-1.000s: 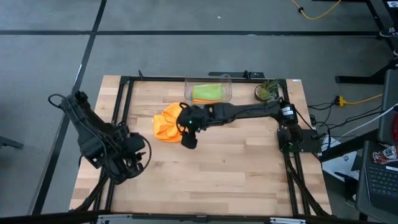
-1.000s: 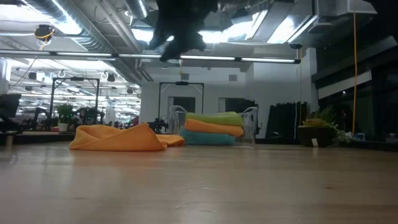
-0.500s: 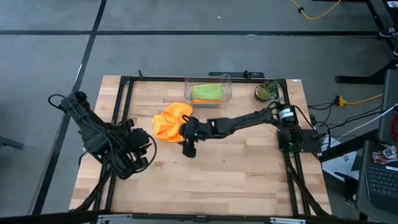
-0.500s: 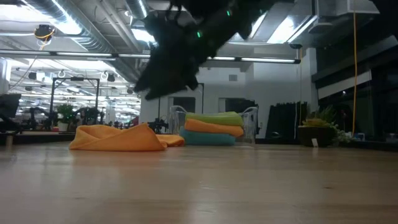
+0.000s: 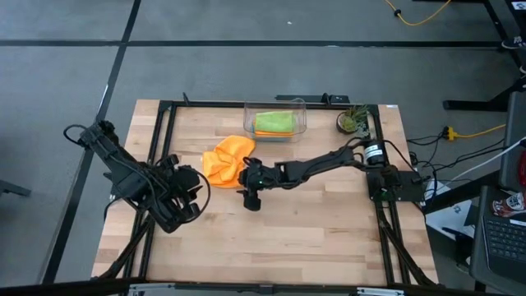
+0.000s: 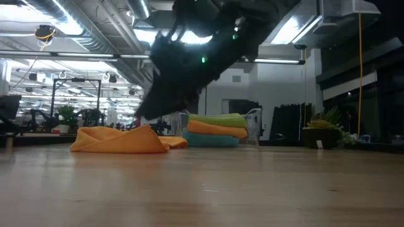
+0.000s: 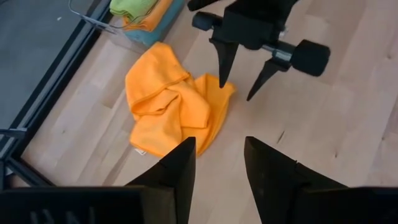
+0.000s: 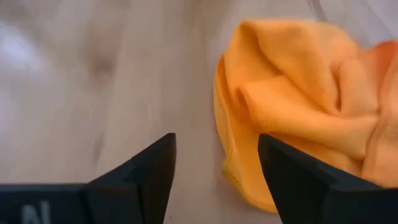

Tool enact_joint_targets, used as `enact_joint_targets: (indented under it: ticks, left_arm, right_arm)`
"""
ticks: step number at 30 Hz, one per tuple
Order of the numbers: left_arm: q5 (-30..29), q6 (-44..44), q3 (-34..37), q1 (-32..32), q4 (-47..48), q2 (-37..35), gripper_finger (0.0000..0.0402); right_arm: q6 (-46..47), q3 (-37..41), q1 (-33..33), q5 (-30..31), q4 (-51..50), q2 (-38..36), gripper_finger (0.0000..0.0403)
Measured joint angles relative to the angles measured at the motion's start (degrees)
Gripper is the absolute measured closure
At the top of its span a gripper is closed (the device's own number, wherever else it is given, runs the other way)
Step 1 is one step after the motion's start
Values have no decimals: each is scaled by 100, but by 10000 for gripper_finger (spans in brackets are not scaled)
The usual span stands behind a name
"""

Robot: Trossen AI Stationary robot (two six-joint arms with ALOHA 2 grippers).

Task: Fold microfiber towels
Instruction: Fold the orange microfiber cloth

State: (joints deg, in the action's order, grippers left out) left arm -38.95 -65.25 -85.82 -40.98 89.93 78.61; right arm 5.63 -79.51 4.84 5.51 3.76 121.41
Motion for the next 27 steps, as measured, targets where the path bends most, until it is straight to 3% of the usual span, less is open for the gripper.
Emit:
enact_joint_targets:
  ticks: [18,22,27]
  left_arm:
    - [3,-7,0,-1,-2,2,273]
    - [4,-9,0,-1,-7,2,271]
    - [13,-12,0,-1,-111,2,274]
  right_arm:
    - [106,5,-2,144,316,373,219]
    - [4,5,-2,149,453,377,263]
    - [550,5,-2,149,565,377,363]
